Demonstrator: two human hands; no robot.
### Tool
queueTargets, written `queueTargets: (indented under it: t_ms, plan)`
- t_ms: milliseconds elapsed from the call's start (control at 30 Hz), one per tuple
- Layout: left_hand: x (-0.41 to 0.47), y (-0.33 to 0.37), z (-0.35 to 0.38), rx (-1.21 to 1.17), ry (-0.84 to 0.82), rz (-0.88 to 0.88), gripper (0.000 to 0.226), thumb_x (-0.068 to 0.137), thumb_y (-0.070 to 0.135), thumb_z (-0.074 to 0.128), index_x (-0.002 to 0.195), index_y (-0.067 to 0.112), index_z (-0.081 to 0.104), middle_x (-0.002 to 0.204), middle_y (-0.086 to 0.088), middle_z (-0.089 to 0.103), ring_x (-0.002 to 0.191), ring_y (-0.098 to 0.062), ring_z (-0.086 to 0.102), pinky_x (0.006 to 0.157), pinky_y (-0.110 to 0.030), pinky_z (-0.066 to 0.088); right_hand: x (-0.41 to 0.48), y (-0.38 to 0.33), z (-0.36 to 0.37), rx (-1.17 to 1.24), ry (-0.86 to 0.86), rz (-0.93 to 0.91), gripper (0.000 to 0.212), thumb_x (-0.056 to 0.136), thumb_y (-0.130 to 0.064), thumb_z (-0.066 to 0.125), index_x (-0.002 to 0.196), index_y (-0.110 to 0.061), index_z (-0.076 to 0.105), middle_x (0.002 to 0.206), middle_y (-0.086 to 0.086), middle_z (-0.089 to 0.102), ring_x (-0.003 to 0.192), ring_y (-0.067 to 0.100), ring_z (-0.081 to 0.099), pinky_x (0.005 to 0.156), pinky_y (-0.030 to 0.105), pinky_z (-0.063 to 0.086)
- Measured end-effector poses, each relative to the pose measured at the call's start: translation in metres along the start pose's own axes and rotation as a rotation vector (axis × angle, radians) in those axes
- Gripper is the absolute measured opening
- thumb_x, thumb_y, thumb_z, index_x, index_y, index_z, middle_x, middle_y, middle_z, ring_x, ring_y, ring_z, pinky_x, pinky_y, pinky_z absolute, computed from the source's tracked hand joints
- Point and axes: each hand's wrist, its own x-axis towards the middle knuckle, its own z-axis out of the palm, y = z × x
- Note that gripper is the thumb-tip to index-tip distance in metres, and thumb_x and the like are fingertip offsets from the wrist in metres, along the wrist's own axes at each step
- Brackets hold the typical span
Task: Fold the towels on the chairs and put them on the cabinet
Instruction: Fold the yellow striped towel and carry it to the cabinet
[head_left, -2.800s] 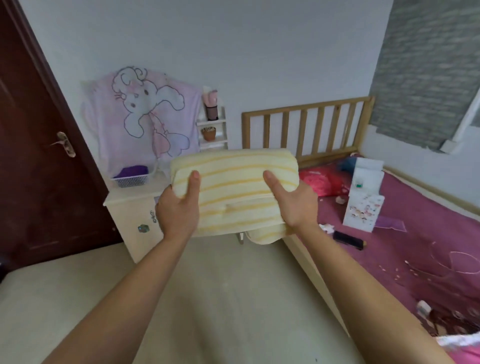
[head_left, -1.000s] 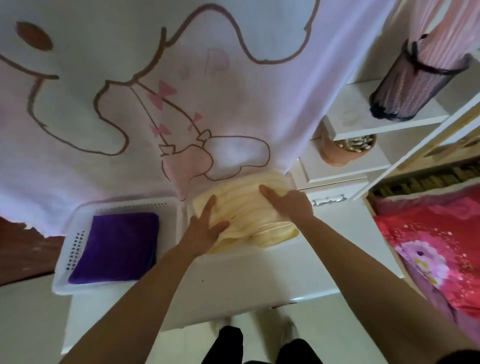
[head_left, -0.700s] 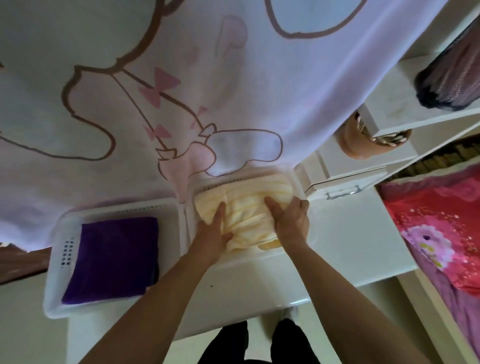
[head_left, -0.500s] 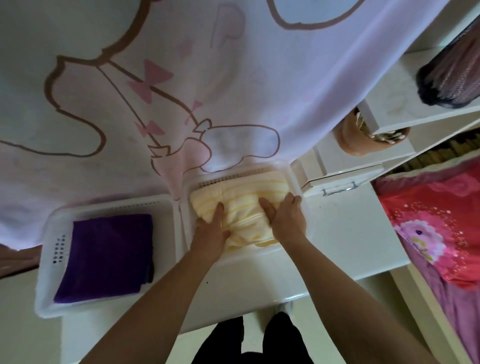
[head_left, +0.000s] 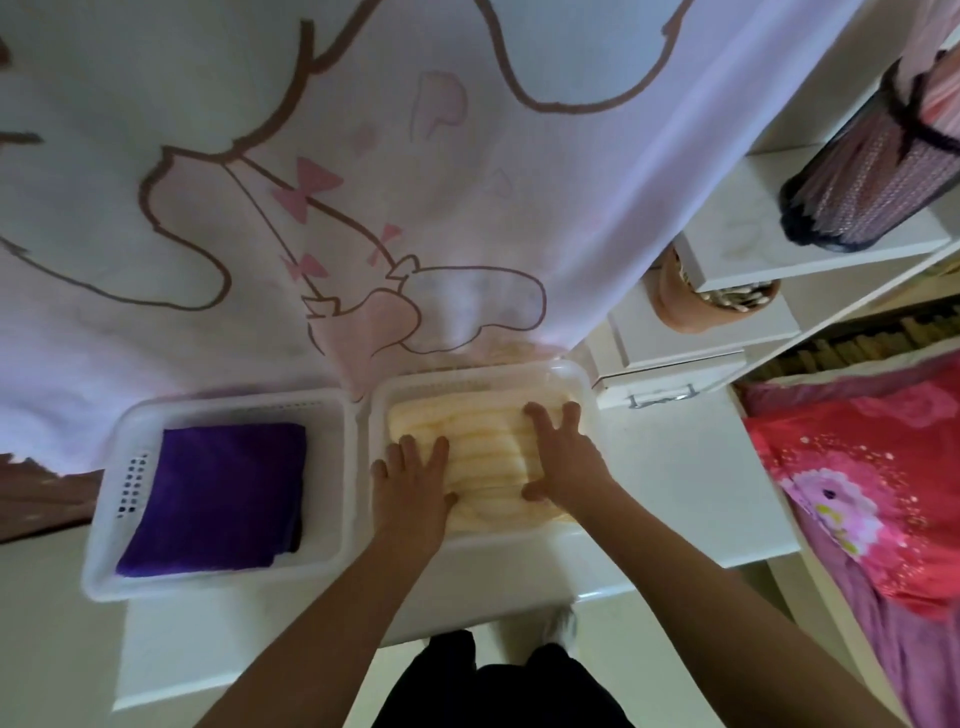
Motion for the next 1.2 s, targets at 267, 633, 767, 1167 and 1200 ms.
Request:
queueTargets:
  t_ms: [267, 633, 767, 1167, 1200]
  plan:
    - [-0.002, -0.012, 0.023, -0.412, -0.177, 0.063, 0.08, 0.099, 0.04, 0.048, 0.156, 0.031, -0.008, 0.135, -0.016, 0.031, 0.111, -0.031, 0.051, 0.095, -0.04, 0.048, -0.003, 0.021, 0.036, -0.008, 0.136, -0.01, 0.083, 0.058, -0.049, 0.088, 0.122, -0.011, 0.051, 0.148, 0.022, 0.03, 0.09, 0.036, 0.065, 0.071, 0.043, 0.061]
    - [0.004, -0.011, 0.025, -0.351, -0.142, 0.037, 0.08, 0.098, 0.046, 0.048, 0.156, 0.034, -0.006, 0.135, -0.016, 0.033, 0.111, -0.033, 0.052, 0.09, -0.04, 0.05, -0.031, 0.028, 0.035, -0.179, 0.29, -0.054, 0.06, 0.061, -0.055, 0.081, 0.101, -0.015, 0.063, 0.093, 0.012, 0.058, 0.073, 0.027, 0.057, 0.06, 0.038, 0.05]
    - [0.001, -0.003, 0.021, -0.315, -0.136, -0.02, 0.079, 0.098, 0.046, 0.048, 0.155, 0.036, -0.005, 0.13, -0.014, 0.043, 0.106, -0.031, 0.057, 0.081, -0.037, 0.048, -0.048, 0.034, 0.062, -0.163, 0.169, -0.073, 0.038, 0.099, -0.036, 0.029, 0.111, -0.015, 0.059, 0.102, 0.007, 0.059, 0.087, 0.025, 0.06, 0.072, 0.036, 0.047]
    - [-0.033, -0.006, 0.016, -0.562, -0.24, 0.031, 0.074, 0.102, 0.049, 0.034, 0.153, 0.035, -0.018, 0.146, -0.015, 0.026, 0.108, -0.032, 0.059, 0.093, -0.037, 0.048, -0.046, 0.037, 0.034, 0.005, -0.199, -0.097, 0.037, 0.103, -0.043, 0.037, 0.124, -0.018, 0.054, 0.13, 0.006, 0.058, 0.116, 0.03, 0.058, 0.091, 0.038, 0.046]
    - [-0.038, -0.005, 0.015, -0.535, -0.222, 0.039, 0.075, 0.101, 0.052, 0.033, 0.155, 0.031, -0.014, 0.145, -0.013, 0.028, 0.111, -0.03, 0.057, 0.092, -0.037, 0.047, -0.049, 0.036, 0.026, 0.004, -0.232, -0.109, 0.036, 0.103, -0.045, 0.04, 0.123, -0.021, 0.057, 0.13, 0.004, 0.06, 0.117, 0.028, 0.058, 0.091, 0.037, 0.046]
